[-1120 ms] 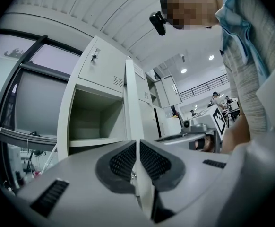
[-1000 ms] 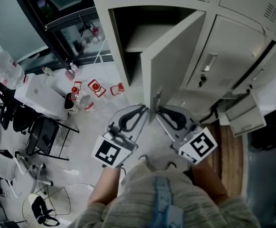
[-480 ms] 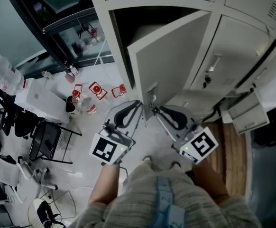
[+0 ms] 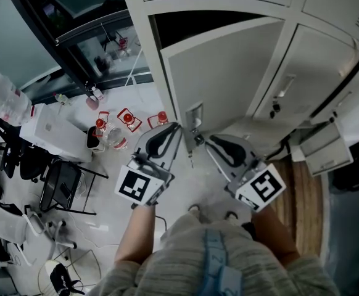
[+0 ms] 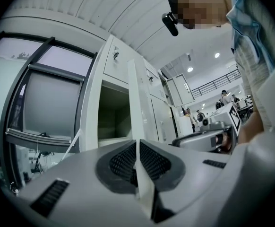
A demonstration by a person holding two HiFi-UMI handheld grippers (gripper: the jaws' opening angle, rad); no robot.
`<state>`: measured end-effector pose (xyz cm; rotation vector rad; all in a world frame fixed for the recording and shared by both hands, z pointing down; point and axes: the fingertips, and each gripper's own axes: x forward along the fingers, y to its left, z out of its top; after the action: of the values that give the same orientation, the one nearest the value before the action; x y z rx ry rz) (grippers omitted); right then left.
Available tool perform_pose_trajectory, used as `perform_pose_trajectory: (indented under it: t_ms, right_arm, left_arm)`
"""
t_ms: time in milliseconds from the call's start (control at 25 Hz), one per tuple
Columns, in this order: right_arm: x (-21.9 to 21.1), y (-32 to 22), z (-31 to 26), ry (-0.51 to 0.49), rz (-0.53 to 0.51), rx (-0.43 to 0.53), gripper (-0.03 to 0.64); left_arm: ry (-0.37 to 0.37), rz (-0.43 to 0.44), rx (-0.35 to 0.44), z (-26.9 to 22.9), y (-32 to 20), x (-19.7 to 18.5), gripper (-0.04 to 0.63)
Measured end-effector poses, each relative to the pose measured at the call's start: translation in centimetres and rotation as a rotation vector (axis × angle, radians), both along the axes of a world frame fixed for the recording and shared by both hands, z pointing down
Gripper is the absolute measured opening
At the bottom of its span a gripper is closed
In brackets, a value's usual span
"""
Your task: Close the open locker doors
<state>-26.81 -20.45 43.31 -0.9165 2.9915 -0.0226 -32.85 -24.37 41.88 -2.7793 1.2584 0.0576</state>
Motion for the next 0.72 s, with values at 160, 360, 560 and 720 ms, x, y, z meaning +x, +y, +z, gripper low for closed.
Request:
perform_pose_trajectory:
  t_ms: [160, 360, 560, 720]
  right_arm:
    - [-0.3, -0.5, 0.1, -0.002, 0.002, 0.004, 0.038]
    - [-1.2, -1.9, 0.2, 0.008, 0.004, -0.001, 0.037]
    - [-1.2, -2.9, 0.4, 0.012, 0.014, -0.005, 0.038]
    - [-1.1, -3.8, 0.7, 0.013, 0.025, -0.010, 0.038]
  left_arm:
    - [-0.018, -0.018, -0.012, 0.7, -1.3, -0.9, 0.006]
    - [-0.002, -0.038, -0.015, 0.8, -3.8, -2.3, 0.006]
    - [0.013, -0.067, -0.017, 1.0, -6.1, -3.3, 0.006]
    - [0.011, -0.084, -0.021, 1.2, -8.0, -3.7, 0.006]
